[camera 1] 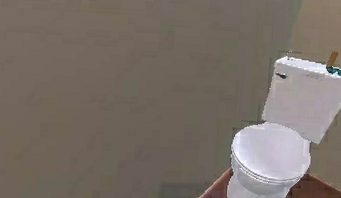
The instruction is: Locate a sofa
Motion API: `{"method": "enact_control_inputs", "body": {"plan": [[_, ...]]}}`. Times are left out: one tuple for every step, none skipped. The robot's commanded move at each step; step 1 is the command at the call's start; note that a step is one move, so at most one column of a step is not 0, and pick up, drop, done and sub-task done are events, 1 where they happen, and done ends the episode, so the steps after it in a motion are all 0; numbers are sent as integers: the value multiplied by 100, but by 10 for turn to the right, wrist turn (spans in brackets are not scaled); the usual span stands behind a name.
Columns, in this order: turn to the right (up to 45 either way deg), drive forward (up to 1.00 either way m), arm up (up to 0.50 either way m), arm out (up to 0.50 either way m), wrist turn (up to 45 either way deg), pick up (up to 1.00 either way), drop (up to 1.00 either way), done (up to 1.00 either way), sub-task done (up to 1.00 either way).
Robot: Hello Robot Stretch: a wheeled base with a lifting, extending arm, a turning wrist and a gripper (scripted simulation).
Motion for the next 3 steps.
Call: {"method": "enact_control_inputs", "body": {"plan": [[150, 0, 0, 0, 0, 0, 0, 0, 0], [0, 30, 0, 0, 0, 0, 0, 0, 0], [450, 0, 0, 0, 0, 0, 0, 0, 0]]}}
